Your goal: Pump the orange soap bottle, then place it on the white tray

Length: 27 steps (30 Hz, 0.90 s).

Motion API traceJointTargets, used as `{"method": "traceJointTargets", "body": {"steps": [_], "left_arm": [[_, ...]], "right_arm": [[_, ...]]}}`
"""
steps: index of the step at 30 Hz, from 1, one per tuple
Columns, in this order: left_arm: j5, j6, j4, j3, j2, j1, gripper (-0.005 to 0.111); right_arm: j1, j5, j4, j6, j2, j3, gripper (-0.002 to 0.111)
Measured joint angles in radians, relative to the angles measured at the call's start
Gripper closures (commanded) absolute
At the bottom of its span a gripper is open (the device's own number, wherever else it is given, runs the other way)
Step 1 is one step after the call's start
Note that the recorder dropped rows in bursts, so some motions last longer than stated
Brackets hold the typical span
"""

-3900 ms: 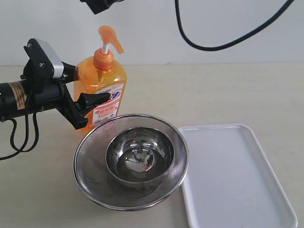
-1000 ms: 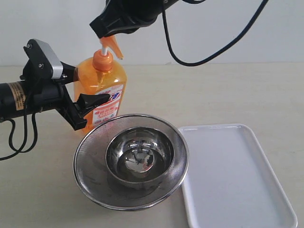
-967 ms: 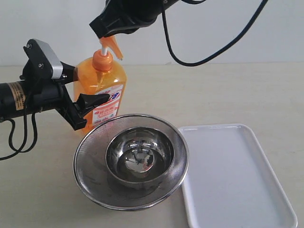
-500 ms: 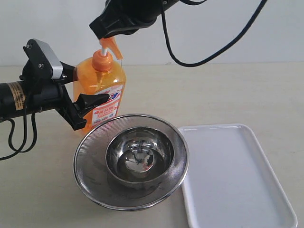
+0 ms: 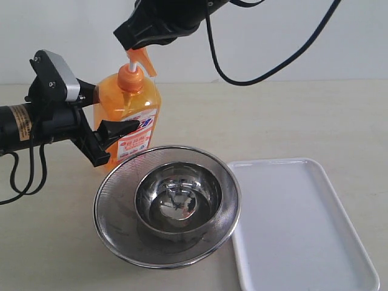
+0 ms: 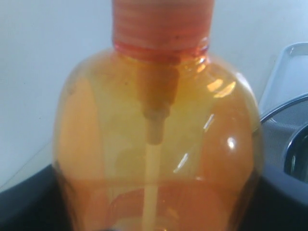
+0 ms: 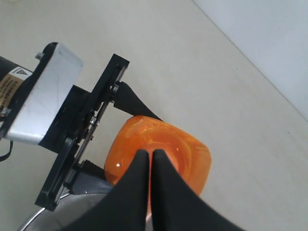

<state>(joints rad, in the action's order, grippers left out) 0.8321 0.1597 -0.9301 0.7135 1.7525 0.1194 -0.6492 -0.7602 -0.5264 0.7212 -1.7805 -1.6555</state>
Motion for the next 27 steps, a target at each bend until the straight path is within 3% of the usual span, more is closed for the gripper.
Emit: {"method": "traceJointTargets", "body": {"steps": [27], "left_arm": [[0.024, 0.036, -0.051, 0.0, 0.0, -0.001, 0.102]], "right_arm": [[0.0, 0.029, 0.072, 0.009, 0.092, 0.023, 0.108]]}}
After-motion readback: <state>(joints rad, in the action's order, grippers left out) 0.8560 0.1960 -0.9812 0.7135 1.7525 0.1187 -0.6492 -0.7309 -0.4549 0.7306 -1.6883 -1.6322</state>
